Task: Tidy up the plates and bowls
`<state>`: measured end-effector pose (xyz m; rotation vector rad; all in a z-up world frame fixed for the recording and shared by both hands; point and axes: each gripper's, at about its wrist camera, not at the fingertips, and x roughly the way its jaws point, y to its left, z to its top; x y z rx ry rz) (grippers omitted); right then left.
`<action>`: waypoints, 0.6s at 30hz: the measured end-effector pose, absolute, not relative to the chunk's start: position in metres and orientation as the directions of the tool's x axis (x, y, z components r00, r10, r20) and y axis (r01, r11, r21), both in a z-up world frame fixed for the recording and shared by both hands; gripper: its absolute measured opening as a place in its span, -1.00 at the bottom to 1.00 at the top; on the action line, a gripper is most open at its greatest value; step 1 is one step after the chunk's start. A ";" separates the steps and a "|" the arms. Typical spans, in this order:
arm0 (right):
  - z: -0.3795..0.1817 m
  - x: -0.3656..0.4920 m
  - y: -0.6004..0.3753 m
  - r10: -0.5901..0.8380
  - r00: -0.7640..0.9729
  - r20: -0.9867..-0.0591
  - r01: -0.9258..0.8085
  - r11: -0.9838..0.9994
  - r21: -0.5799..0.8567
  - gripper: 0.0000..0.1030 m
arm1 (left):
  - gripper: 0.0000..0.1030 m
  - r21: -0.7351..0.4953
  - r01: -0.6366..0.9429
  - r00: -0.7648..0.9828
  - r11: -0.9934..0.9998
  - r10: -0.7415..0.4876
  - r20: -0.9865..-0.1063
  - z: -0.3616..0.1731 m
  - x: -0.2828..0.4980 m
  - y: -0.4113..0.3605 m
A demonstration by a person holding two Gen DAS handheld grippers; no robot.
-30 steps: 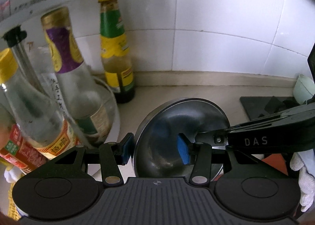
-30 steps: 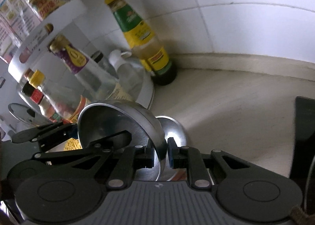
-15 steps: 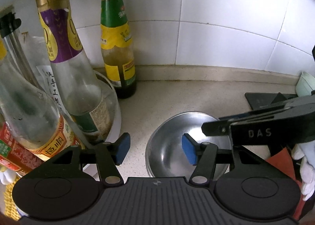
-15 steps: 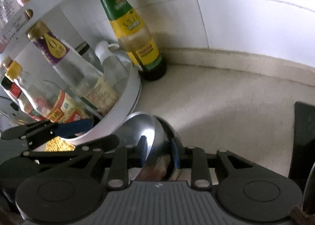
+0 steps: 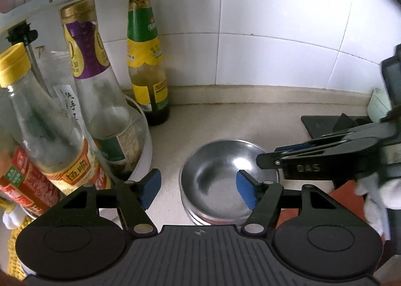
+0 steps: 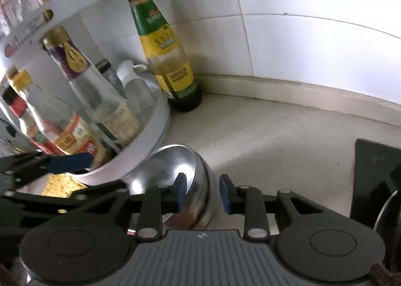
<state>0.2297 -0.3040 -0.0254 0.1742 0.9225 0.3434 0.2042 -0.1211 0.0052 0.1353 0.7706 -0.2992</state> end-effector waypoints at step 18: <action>-0.027 0.228 -0.300 0.376 0.542 -0.751 -0.212 0.926 0.311 -0.50 | 0.50 0.027 0.332 0.666 0.943 -0.214 -0.714 0.000 0.182 -0.112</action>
